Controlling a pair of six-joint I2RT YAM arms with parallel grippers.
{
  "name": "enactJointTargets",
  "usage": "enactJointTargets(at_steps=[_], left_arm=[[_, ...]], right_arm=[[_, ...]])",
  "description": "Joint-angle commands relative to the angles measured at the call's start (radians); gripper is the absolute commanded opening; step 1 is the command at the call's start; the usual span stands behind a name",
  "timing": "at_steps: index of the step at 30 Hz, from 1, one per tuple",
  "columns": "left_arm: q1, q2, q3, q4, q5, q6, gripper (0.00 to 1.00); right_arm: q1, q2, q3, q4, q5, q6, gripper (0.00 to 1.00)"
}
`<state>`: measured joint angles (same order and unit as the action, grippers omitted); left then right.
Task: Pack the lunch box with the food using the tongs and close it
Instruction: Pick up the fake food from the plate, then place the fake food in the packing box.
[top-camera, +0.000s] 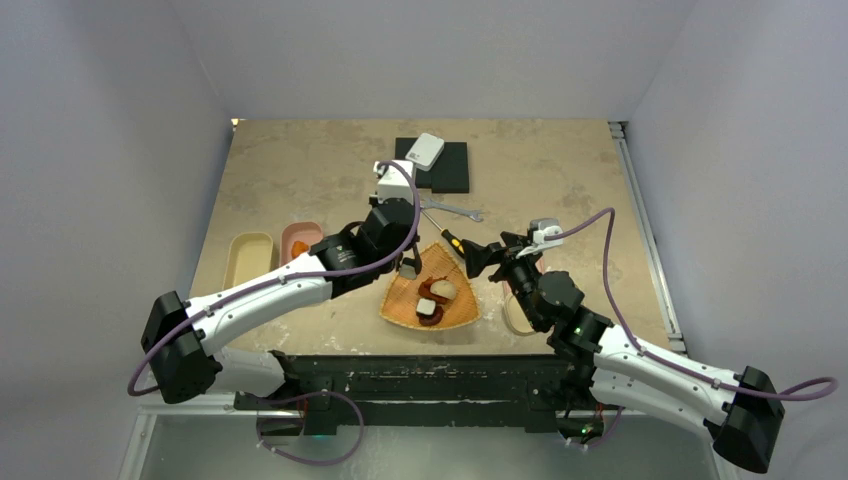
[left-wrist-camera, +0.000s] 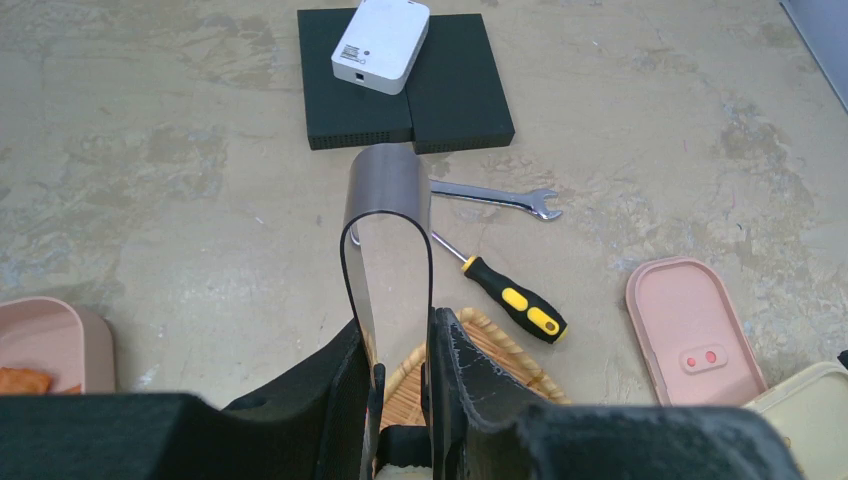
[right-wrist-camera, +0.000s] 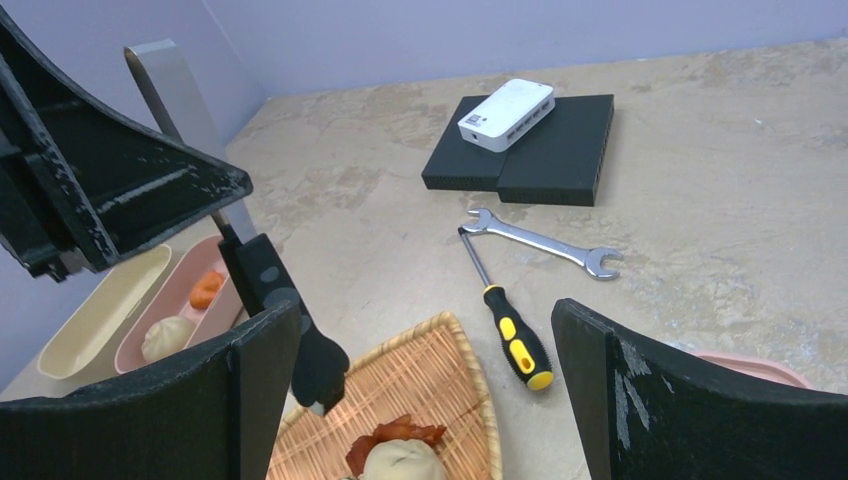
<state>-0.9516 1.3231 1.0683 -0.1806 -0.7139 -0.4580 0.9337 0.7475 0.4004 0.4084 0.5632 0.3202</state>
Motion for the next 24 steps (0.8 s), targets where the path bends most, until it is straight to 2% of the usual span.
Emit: enactJointTargets(at_steps=[1,13,17,24], left_arm=[[0.051,-0.059,0.090,-0.090,0.050,0.033,0.03],[0.314,-0.192,0.092,-0.166,0.040,0.168,0.03],[0.470,-0.233,0.080,-0.148,0.035,0.228,0.03],[0.739,-0.268,0.035,-0.088,0.146,0.251,0.03]], right_arm=[[-0.006,-0.021,0.014,0.000,0.050,-0.011,0.98],[-0.006,-0.033,0.018,-0.008,0.064,-0.036,0.98],[-0.007,-0.035,0.021,-0.010,0.063,-0.038,0.98],[-0.007,-0.031,0.032,-0.016,0.059,-0.040,0.98]])
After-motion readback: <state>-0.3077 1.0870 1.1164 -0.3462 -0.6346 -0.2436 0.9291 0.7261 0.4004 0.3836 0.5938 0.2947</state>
